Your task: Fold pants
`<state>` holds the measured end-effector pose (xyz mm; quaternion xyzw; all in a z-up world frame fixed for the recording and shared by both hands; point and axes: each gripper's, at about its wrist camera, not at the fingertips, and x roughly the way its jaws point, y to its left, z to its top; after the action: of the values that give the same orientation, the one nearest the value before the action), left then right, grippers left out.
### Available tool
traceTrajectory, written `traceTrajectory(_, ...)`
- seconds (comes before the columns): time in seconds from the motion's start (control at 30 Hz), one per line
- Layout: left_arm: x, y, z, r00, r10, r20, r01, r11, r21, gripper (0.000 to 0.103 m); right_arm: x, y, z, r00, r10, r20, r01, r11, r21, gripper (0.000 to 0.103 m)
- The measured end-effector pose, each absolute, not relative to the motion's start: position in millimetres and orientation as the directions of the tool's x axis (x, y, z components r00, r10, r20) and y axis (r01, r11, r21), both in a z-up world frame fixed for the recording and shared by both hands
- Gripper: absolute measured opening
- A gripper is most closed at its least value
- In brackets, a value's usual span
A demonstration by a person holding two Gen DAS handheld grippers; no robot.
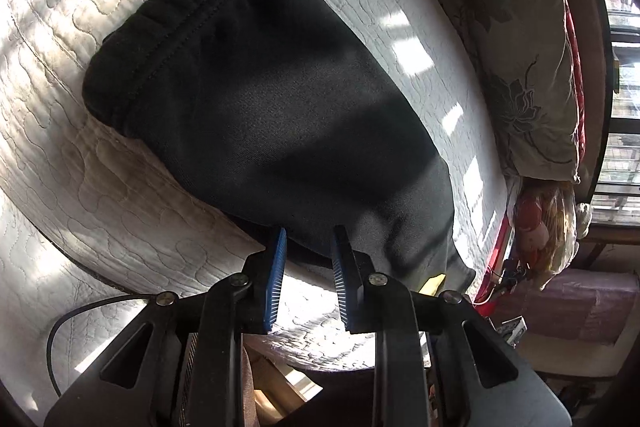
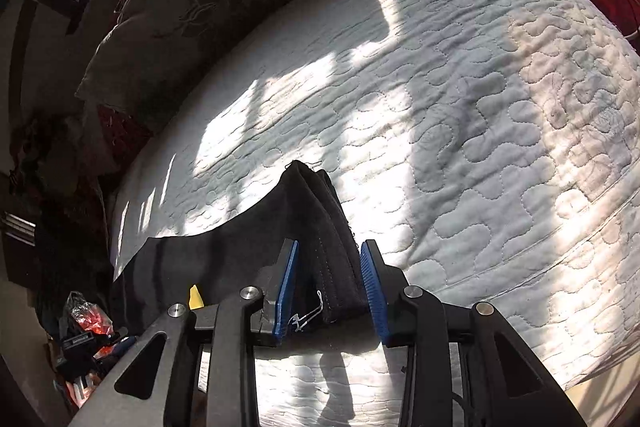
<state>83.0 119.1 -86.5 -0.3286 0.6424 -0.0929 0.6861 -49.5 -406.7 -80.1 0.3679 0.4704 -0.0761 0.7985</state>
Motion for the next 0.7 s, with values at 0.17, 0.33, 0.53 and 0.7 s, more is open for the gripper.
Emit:
traceTrajectory(0.17, 93.7, 111.4, -89.1, 0.151, -0.503, -0.851, -0.309, 0.794, -0.524, 0.019, -38.8, -399.3, -86.7, 0.516, 0.197, -0.834, 0.459, 0.759, 0.463, 0.03)
traceTrajectory(0.33, 92.7, 113.2, -80.6, 0.15, -0.484, -0.862, -0.309, 0.805, -0.506, 0.003, -41.2, -401.2, -88.3, 0.509, 0.198, -0.838, 0.452, 0.767, 0.456, 0.014)
traceTrajectory(0.53, 77.8, 135.0, -80.2, 0.157, -0.447, -0.881, -0.298, 0.829, -0.473, 0.003, -57.9, -405.3, -77.9, 0.559, 0.279, -0.78, 0.424, 0.713, 0.559, 0.01)
traceTrajectory(0.7, 69.1, 144.7, -104.5, 0.13, -0.528, -0.839, -0.359, 0.764, -0.536, 0.002, -66.4, -409.0, -93.8, 0.529, 0.272, -0.804, 0.46, 0.705, 0.541, 0.01)
